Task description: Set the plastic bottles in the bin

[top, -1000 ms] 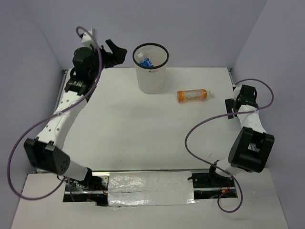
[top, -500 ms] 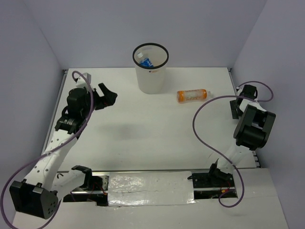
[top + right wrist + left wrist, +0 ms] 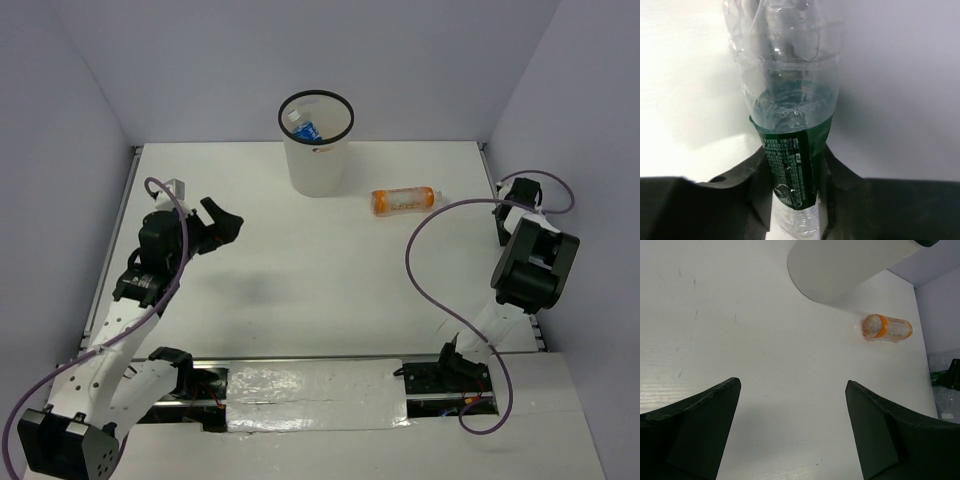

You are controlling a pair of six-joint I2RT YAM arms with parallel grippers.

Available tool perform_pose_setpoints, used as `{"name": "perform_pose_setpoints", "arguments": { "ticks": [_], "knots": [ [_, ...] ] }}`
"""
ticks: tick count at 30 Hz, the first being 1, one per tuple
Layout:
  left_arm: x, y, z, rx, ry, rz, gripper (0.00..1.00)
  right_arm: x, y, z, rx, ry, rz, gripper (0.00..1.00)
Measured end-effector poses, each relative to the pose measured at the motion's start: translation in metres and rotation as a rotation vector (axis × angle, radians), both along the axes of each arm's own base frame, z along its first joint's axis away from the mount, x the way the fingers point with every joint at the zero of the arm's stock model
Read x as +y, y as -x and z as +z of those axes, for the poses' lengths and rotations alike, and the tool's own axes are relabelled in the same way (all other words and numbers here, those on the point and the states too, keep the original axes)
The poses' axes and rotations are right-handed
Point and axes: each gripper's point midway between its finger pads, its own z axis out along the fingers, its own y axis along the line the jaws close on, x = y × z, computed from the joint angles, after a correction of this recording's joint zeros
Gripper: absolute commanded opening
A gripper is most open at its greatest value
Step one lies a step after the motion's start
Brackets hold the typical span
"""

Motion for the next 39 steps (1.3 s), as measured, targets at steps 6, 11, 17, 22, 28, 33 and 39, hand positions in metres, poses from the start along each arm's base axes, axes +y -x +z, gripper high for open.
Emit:
{"name": "perform_pose_setpoints", "arguments": {
  "ticks": [6, 11, 17, 22, 28, 33, 39],
  "knots": [
    [-0.007, 0.003, -0.01, 0.017, 0.017, -0.037, 0.99, 0.041, 0.0, 0.033, -0.085, -0.158, 0.101, 0.21],
    [-0.019, 0.01, -0.03, 0.053, 0.058, -0.098, 0.99, 0.12, -0.02, 0.105, -0.215, -0.407, 0.39, 0.22],
    [-0.03, 0.019, -0.043, 0.079, 0.095, -0.159, 0.99, 0.295, -0.048, 0.204, -0.379, -0.583, 0.939, 0.22],
    [-0.035, 0.028, -0.049, 0.078, 0.125, -0.186, 0.99, 0.413, -0.063, 0.284, -0.535, -0.619, 1.241, 0.22],
    [-0.034, 0.045, -0.056, 0.061, 0.179, -0.179, 0.99, 0.494, -0.133, 0.393, -0.86, -0.493, 1.383, 0.27],
    [-0.03, 0.055, -0.058, 0.054, 0.204, -0.153, 0.99, 0.549, -0.166, 0.405, -1.016, -0.455, 1.364, 0.4],
    [-0.026, 0.06, -0.06, 0.061, 0.198, -0.131, 1.0, 0.577, -0.208, 0.371, -1.071, -0.423, 1.244, 0.62]
  ]
}}
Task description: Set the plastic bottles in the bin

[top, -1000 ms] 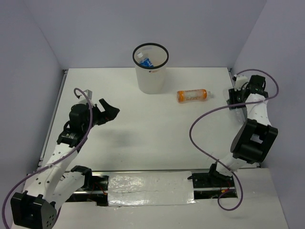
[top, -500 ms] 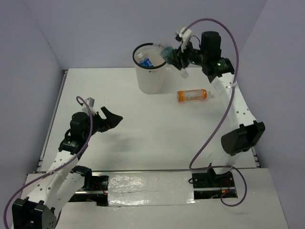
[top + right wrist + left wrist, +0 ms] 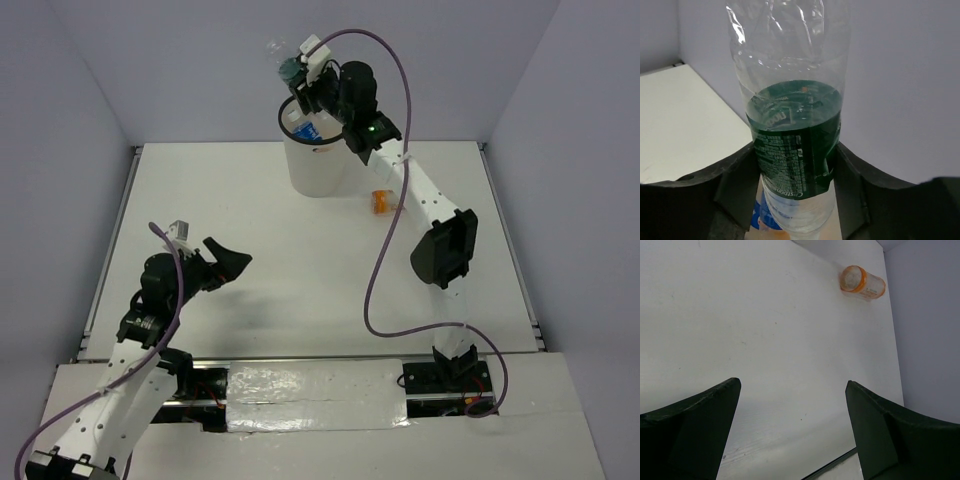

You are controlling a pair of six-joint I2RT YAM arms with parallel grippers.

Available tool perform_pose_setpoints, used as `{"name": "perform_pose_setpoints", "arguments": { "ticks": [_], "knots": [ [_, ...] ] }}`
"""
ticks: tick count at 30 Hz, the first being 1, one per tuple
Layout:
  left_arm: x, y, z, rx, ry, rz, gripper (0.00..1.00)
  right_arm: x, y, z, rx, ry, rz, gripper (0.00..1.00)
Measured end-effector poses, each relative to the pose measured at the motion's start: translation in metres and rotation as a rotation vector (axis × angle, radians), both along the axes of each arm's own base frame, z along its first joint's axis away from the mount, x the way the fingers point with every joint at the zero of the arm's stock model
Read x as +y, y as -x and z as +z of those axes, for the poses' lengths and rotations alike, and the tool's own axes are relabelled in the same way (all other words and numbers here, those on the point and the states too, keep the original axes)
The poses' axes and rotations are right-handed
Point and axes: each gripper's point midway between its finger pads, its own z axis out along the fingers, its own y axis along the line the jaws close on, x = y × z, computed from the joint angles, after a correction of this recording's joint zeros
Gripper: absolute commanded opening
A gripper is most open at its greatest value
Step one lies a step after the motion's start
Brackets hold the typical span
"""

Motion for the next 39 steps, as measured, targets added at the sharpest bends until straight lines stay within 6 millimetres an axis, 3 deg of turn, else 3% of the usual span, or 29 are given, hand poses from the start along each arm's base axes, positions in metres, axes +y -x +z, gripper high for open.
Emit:
{"name": "perform_pose_setpoints", "arguments": {
  "ticks": [1, 2, 4, 12, 15, 21, 23, 25, 31, 35, 39],
  "knots": [
    [0.001, 0.0, -0.001, 0.004, -0.002, 0.003, 0.99, -0.001, -0.006, -0.006, 0.004, -0.002, -0.023, 0.67],
    [0.001, 0.001, -0.003, 0.011, -0.004, 0.006, 0.99, -0.003, -0.012, -0.011, 0.01, -0.008, -0.048, 0.84],
    [0.001, 0.001, -0.004, 0.016, -0.005, 0.006, 0.99, -0.011, -0.021, -0.02, 0.031, -0.015, -0.09, 1.0],
    [-0.001, -0.007, -0.013, 0.05, -0.011, 0.004, 0.99, -0.063, -0.036, -0.024, 0.104, -0.059, -0.166, 1.0],
    [-0.002, -0.01, -0.023, 0.086, -0.018, -0.002, 0.99, -0.087, -0.021, -0.031, 0.192, -0.048, -0.123, 1.0],
    [-0.006, -0.016, -0.019, 0.066, -0.009, -0.014, 0.99, -0.154, 0.051, -0.053, 0.318, 0.133, 0.098, 0.99],
    [-0.007, -0.018, -0.018, 0.056, -0.003, -0.022, 0.99, -0.178, 0.074, -0.075, 0.343, 0.262, 0.158, 0.99],
    [-0.009, -0.02, -0.017, 0.052, 0.001, -0.03, 0.99, -0.189, 0.092, -0.105, 0.374, 0.393, 0.219, 0.99],
    [-0.013, -0.024, -0.023, 0.07, 0.004, -0.046, 0.99, -0.215, 0.125, -0.237, 0.532, 0.706, 0.334, 1.0],
    [-0.013, -0.024, -0.026, 0.08, 0.003, -0.048, 0.99, -0.236, 0.113, -0.285, 0.586, 0.847, 0.328, 1.0],
    [-0.013, -0.023, -0.023, 0.07, 0.004, -0.047, 0.99, -0.247, 0.08, -0.305, 0.587, 0.924, 0.289, 0.99]
  ]
}}
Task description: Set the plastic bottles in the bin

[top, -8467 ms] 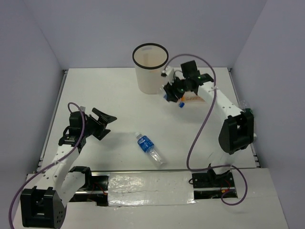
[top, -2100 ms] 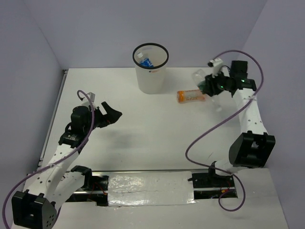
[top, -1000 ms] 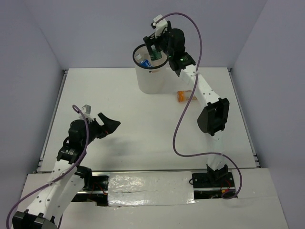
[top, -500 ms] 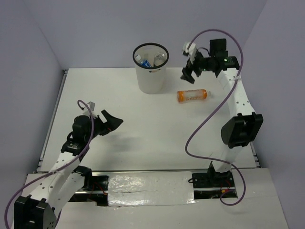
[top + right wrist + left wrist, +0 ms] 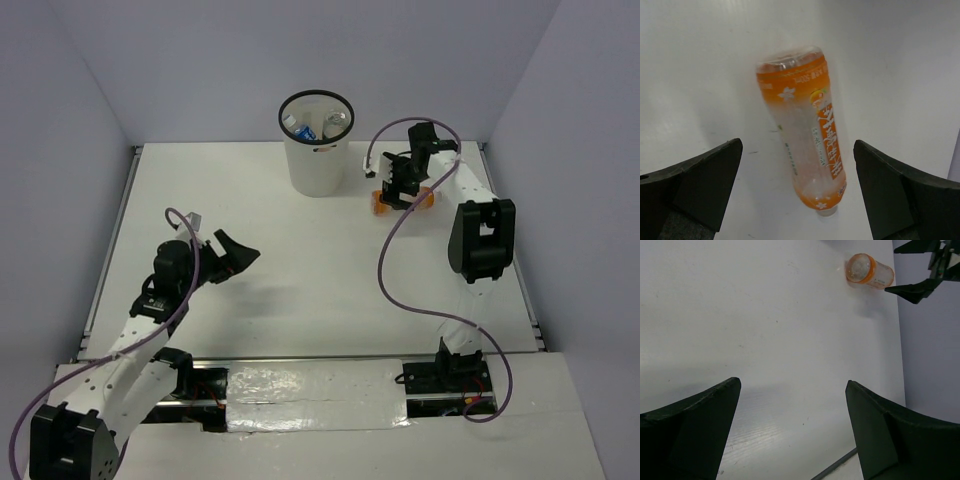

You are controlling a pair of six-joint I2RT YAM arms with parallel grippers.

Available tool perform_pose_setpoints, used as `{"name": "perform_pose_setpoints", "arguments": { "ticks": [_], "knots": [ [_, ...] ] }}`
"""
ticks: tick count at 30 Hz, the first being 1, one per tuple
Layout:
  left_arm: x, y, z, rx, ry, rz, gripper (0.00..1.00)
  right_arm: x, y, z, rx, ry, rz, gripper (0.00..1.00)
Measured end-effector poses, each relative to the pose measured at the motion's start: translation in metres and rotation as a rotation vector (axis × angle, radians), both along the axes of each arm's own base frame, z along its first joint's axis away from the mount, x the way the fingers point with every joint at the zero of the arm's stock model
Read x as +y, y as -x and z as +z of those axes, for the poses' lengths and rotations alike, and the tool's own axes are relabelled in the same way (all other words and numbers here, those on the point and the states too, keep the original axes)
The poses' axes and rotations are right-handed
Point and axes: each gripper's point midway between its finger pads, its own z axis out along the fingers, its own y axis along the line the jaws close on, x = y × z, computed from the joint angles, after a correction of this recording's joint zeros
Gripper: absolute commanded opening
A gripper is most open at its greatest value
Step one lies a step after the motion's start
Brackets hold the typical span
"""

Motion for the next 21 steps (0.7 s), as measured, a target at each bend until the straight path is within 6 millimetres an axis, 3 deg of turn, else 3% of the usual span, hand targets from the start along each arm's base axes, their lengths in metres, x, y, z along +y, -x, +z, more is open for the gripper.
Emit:
{"name": "perform_pose_setpoints", "arguments": {
  "ticks": [4, 11, 21],
  "knots": [
    [0.001, 0.002, 0.007, -0.023, 0.004, 0.002, 0.99, -0.009, -0.014, -0.022, 0.008, 0.069, -0.012, 0.97],
    [0.001, 0.004, 0.006, -0.017, 0.002, 0.003, 0.99, -0.013, -0.015, -0.053, 0.057, 0.133, -0.023, 0.9],
    [0.001, 0.002, -0.004, 0.018, -0.004, 0.003, 0.99, -0.007, -0.02, -0.056, 0.06, 0.103, -0.131, 0.6]
  ]
}}
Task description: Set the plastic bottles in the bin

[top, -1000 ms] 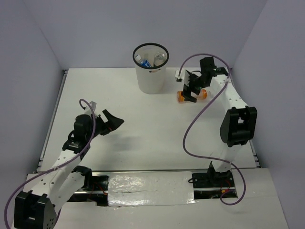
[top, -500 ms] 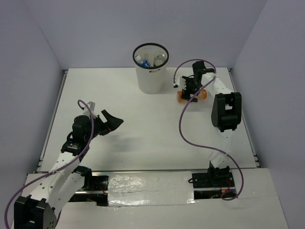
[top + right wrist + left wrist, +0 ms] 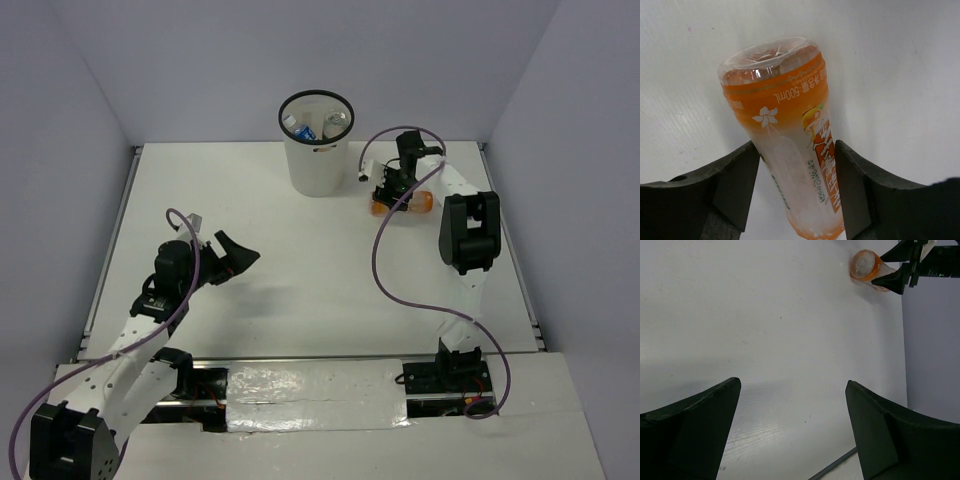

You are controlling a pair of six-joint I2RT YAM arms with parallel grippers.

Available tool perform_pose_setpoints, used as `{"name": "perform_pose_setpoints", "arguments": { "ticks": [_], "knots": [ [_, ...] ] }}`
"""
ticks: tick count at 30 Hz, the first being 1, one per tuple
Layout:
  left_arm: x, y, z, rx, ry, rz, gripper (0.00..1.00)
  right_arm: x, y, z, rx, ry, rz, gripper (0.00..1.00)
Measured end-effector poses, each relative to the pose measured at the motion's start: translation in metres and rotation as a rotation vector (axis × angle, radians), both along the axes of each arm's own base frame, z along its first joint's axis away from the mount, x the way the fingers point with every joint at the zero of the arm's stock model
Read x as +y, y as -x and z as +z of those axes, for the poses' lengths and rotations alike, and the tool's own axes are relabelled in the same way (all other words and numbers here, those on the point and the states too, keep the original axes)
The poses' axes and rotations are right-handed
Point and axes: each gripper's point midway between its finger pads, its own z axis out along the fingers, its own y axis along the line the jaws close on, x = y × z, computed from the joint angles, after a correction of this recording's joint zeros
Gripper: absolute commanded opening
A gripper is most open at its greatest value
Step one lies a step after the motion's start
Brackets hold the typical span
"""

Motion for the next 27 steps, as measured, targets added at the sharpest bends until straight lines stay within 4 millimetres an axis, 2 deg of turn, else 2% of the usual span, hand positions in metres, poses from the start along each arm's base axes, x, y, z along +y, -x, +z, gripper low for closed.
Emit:
{"name": "perform_pose_setpoints", "arguments": {
  "ticks": [3, 6, 9, 13, 16, 23, 27],
  "knots": [
    [0.0, 0.0, 0.0, -0.002, 0.001, 0.0, 0.99, 0.004, 0.003, 0.0, -0.001, -0.035, -0.025, 0.54],
    [0.0, 0.0, 0.001, -0.004, 0.001, 0.0, 0.99, 0.011, 0.019, 0.004, 0.025, -0.084, -0.037, 0.48],
    [0.0, 0.0, 0.003, -0.01, 0.002, 0.0, 0.99, 0.023, 0.035, 0.027, 0.029, -0.159, -0.044, 0.44],
    [0.0, 0.0, 0.007, -0.029, 0.006, 0.0, 0.99, 0.046, 0.046, 0.087, -0.054, -0.272, -0.027, 0.42],
    [0.0, 0.0, 0.008, -0.032, 0.007, -0.001, 0.99, 0.071, 0.06, 0.137, -0.117, -0.363, 0.022, 0.42],
    [0.0, 0.0, 0.009, -0.034, 0.007, -0.001, 0.99, 0.145, 0.086, 0.232, -0.199, -0.565, 0.178, 0.41],
    [0.0, 0.001, 0.01, -0.037, 0.007, 0.0, 0.99, 0.188, 0.087, 0.309, -0.267, -0.76, 0.229, 0.41]
  ]
}}
